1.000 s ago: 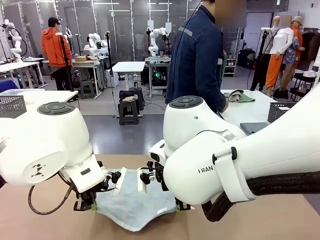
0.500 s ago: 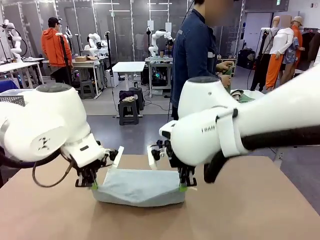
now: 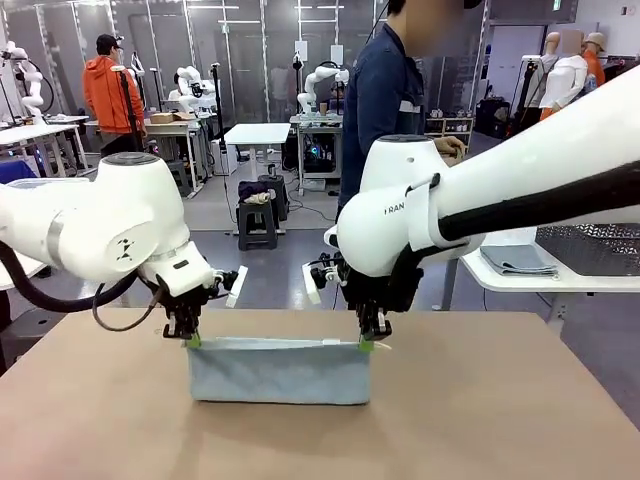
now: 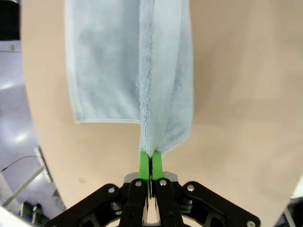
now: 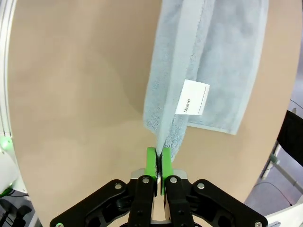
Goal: Fold the towels and place them in the basket.
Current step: When a person lays out a Towel with hook on the table, fold it in half twice.
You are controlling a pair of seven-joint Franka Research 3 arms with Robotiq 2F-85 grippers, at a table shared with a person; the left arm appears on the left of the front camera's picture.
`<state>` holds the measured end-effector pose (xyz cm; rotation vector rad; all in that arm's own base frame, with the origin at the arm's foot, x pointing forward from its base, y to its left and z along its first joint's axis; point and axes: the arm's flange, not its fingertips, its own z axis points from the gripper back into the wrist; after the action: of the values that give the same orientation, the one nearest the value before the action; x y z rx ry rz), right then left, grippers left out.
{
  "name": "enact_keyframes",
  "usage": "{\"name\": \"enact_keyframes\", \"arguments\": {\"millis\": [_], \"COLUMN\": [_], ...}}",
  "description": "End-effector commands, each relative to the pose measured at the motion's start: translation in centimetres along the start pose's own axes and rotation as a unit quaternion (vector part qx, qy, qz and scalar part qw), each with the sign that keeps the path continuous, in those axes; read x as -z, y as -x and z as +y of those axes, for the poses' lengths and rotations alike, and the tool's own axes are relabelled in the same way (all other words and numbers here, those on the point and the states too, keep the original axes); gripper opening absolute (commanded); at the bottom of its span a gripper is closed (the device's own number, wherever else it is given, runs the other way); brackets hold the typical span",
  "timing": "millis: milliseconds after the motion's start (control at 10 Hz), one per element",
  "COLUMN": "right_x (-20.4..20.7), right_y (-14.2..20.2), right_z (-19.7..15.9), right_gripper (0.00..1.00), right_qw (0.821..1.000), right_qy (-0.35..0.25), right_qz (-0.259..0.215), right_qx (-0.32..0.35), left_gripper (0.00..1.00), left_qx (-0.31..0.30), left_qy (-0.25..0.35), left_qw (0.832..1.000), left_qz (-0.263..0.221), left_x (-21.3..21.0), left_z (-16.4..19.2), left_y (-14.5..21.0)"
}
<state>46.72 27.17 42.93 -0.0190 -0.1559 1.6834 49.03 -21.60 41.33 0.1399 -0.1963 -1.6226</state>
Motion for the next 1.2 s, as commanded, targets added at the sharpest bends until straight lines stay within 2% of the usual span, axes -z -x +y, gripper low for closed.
{"name": "enact_keyframes", "arguments": {"millis": [0, 400, 600, 700, 800, 1100], "right_x": [0.5, 3.2, 4.1, 3.8, 4.1, 4.3], "right_y": [0.7, 3.3, 3.9, 4.1, 3.1, 2.8], "right_z": [-2.7, -6.4, -7.5, -8.4, -6.8, -7.3], "right_gripper": [0.05, 0.05, 0.05, 0.05, 0.05, 0.05], "right_qw": [1.000, 1.000, 1.000, 0.999, 1.000, 1.000], "right_qy": [0.001, 0.006, -0.001, -0.001, 0.003, 0.003], "right_qz": [0.002, -0.013, -0.028, -0.033, -0.017, -0.023], "right_qx": [-0.006, 0.006, 0.008, 0.010, 0.019, 0.017], "left_gripper": [0.03, 0.03, 0.03, 0.03, 0.03, 0.03], "left_qx": [0.016, 0.018, 0.006, 0.007, 0.003, 0.003], "left_qy": [0.018, 0.054, 0.054, 0.056, 0.044, 0.046], "left_qw": [1.000, 0.998, 0.998, 0.998, 0.999, 0.999], "left_qz": [-0.008, -0.023, -0.021, -0.020, -0.022, -0.025], "left_x": [0.4, 3.7, 5.0, 5.2, 5.1, 5.5], "left_z": [3.3, 7.8, 8.7, 9.1, 7.6, 8.1], "left_y": [0.3, 1.2, 1.4, 1.3, 0.6, 0.2]}}
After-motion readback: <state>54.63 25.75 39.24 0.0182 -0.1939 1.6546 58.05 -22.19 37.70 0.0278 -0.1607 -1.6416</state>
